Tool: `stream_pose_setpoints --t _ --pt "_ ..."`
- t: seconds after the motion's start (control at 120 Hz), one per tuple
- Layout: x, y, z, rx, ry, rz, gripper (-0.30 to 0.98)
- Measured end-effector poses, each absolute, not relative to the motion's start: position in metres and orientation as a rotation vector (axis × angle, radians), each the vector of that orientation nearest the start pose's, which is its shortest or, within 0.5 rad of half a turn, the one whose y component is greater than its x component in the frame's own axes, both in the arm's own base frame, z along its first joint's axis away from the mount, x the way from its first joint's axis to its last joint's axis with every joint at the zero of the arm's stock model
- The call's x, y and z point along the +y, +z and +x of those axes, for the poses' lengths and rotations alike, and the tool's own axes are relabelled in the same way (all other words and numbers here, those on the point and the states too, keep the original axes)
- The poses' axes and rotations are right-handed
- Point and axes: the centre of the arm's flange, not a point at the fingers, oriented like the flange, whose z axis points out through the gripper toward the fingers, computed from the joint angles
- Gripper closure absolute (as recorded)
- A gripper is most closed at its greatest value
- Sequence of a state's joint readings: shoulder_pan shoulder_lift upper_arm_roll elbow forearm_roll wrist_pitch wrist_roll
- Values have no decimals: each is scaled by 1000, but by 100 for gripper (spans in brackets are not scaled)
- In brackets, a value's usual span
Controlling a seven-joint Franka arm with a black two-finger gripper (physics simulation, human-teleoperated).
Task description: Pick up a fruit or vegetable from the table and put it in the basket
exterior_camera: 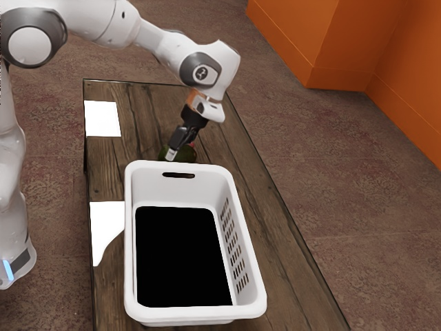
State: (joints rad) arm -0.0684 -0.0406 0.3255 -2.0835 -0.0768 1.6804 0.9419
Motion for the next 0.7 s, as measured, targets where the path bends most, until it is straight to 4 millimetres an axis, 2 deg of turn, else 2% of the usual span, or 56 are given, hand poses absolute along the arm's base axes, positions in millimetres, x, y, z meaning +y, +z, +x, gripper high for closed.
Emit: stream_pose_setpoints --t 0.133,0.258,0.375,0.483,0.617,0.667,0.7 --pt "121 414 483 1090 421 -3206 1" --pt "120 415 486 1086 394 -3197 16" --pt "119 416 488 1083 373 -3192 17" --pt "117 422 489 1086 342 -3185 26" --pt "116 463 484 1098 206 -3160 31" --pt "121 494 487 1088 112 -3138 32" --pt "123 535 491 1086 7 -3103 33"
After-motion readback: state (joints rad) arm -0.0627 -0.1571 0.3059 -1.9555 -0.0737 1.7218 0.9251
